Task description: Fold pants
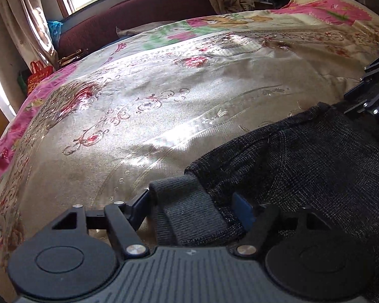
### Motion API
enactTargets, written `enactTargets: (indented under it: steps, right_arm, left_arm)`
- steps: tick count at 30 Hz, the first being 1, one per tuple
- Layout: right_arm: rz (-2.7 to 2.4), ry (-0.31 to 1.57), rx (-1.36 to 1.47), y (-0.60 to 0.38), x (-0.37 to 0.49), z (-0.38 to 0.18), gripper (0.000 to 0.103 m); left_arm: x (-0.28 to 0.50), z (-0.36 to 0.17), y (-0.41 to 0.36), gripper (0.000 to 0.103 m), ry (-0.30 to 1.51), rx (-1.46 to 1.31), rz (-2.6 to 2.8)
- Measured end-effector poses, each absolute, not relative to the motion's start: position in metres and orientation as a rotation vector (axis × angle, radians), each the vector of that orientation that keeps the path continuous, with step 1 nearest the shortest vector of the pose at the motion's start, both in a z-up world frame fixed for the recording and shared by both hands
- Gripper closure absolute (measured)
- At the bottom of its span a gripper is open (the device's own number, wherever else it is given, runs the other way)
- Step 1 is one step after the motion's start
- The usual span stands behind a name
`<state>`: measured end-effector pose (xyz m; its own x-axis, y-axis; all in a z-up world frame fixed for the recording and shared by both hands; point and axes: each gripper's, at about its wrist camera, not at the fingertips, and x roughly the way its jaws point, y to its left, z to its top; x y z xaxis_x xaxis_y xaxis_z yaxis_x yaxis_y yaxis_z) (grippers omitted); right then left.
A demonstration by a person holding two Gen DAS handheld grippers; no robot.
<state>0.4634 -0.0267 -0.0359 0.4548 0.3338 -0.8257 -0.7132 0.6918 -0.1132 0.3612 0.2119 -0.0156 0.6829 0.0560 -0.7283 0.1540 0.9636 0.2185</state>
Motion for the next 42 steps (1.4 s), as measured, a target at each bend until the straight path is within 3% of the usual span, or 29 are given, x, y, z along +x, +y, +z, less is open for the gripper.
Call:
enactTargets:
  steps: [2, 4, 7, 8, 9, 11, 15, 18, 22, 25, 27, 28, 30, 32, 34, 35, 38, 42]
  right_arm:
    - [0.66, 0.897, -0.478, -0.026, 0.462, -0.032, 0.08]
    - [0.65, 0.896, -0.475, -0.027, 0.457, -0.025, 0.102]
    - [0.645, 0.862, -0.481, -0.031, 0.441, -0.01, 0.103]
    - [0.641, 0.848, -0.472, -0.034, 0.435, -0.003, 0.103]
    - [0.638, 0.833, -0.461, -0.037, 0.429, 0.004, 0.103]
    - [0.649, 0.801, -0.44, -0.045, 0.415, 0.02, 0.103]
    - [0.668, 0.811, -0.416, -0.05, 0.408, 0.034, 0.102]
    - [0.703, 0.813, -0.384, -0.043, 0.416, 0.028, 0.095]
    - [0.73, 0.859, -0.341, -0.024, 0.442, 0.008, 0.063]
    - [0.724, 0.873, -0.332, -0.008, 0.459, -0.007, 0.061]
    - [0.722, 0.896, -0.344, 0.003, 0.468, -0.017, 0.057]
    - [0.731, 0.925, -0.355, 0.009, 0.472, -0.023, 0.048]
    - [0.733, 0.944, -0.382, 0.017, 0.474, -0.034, 0.041]
    - [0.714, 0.91, -0.413, 0.023, 0.466, -0.037, 0.048]
    - [0.701, 0.92, -0.419, 0.029, 0.457, -0.033, 0.084]
    - [0.695, 0.924, -0.435, 0.032, 0.452, -0.028, 0.089]
    - [0.683, 0.875, -0.489, 0.034, 0.433, -0.006, 0.095]
    - [0.717, 0.802, -0.434, 0.013, 0.397, 0.042, 0.096]
  left_arm:
    - [0.362, -0.014, 0.209, 0.028, 0.821, 0.29, -0.037]
    - [0.363, -0.01, 0.208, 0.032, 0.823, 0.288, -0.022]
    - [0.36, -0.001, 0.206, 0.041, 0.812, 0.295, -0.018]
    - [0.357, 0.003, 0.206, 0.06, 0.8, 0.299, -0.009]
    - [0.355, 0.007, 0.207, 0.067, 0.795, 0.307, 0.013]
    - [0.349, 0.018, 0.216, 0.073, 0.794, 0.255, 0.001]
    - [0.345, 0.021, 0.221, 0.074, 0.802, 0.23, 0.003]
    - [0.346, 0.012, 0.223, 0.062, 0.812, 0.233, 0.005]
    - [0.354, -0.002, 0.226, 0.035, 0.816, 0.27, -0.009]
    - [0.366, -0.007, 0.23, 0.013, 0.811, 0.253, 0.008]
    - [0.372, -0.01, 0.235, 0.008, 0.809, 0.241, 0.018]
    - [0.375, -0.01, 0.236, 0.008, 0.815, 0.231, 0.017]
    - [0.375, -0.01, 0.236, 0.017, 0.823, 0.228, -0.004]
    - [0.371, -0.009, 0.229, 0.051, 0.83, 0.219, -0.053]
    - [0.368, -0.008, 0.221, 0.054, 0.819, 0.25, -0.034]
    - [0.366, -0.007, 0.217, 0.058, 0.816, 0.272, -0.026]
    - [0.361, 0.003, 0.214, 0.068, 0.814, 0.285, -0.019]
    - [0.336, 0.03, 0.212, 0.074, 0.769, 0.268, -0.064]
